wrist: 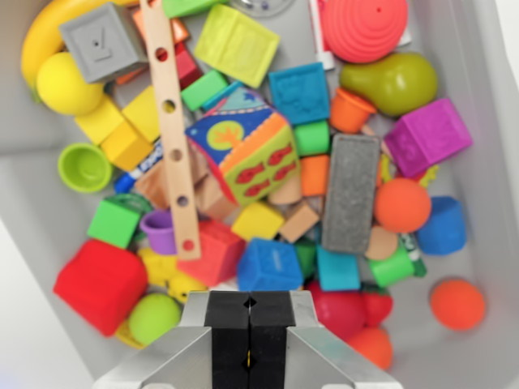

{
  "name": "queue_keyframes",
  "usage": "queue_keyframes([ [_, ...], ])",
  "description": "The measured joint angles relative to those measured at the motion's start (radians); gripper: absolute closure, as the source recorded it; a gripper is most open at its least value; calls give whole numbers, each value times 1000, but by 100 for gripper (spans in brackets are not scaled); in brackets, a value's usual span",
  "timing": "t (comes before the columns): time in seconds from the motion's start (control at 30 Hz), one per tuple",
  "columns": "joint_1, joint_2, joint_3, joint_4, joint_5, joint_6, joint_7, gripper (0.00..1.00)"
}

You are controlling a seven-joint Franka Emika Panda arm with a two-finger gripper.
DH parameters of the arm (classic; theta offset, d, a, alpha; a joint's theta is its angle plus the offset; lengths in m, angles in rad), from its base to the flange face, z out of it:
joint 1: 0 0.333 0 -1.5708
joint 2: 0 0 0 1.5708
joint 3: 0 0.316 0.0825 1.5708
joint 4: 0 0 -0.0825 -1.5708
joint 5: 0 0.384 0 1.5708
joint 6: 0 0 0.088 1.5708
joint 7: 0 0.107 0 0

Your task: Pick an object from the bin

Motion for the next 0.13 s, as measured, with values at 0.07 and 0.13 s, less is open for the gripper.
queue_keyframes([
  [0.07, 0, 0, 0, 0, 0, 0, 0, 100],
  [0.13, 0, 0, 0, 0, 0, 0, 0, 100],
])
